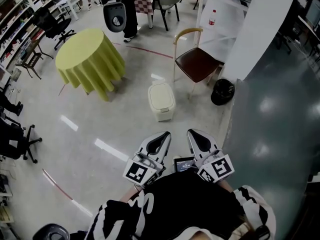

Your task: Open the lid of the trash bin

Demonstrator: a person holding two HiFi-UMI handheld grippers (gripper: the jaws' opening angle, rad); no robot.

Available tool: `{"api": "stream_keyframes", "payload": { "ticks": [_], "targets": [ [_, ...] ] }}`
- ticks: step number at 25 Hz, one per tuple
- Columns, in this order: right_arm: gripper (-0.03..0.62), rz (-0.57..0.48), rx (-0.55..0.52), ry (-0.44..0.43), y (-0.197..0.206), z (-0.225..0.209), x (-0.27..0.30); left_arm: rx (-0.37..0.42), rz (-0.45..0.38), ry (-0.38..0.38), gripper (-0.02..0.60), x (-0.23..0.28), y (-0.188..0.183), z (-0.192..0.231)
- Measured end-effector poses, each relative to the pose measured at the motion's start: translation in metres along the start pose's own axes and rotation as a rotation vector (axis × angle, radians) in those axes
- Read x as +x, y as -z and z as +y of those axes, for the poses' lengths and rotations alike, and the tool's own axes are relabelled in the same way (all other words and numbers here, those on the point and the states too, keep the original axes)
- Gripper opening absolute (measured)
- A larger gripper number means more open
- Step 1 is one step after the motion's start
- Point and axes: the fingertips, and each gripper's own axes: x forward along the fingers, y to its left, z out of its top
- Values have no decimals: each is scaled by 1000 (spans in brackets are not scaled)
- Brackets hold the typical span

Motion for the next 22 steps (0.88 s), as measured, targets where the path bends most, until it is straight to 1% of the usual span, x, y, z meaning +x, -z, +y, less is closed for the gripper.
{"api": "stream_keyframes", "payload": {
  "ticks": [11, 15, 18, 22],
  "targets": [
    [3, 2, 1, -26, -10, -51, 25, 24, -10, -29, 8, 55, -5, 19],
    [4, 15, 8, -31, -8, -76, 29, 29, -13, -35, 8, 78, -1, 20],
    [3, 27, 8, -42, -5, -86, 32, 23, -12, -47, 8, 88, 3, 21],
    [4, 41, 21, -53, 0, -97, 38, 24, 10, -53, 8, 96, 10, 23]
  ]
}}
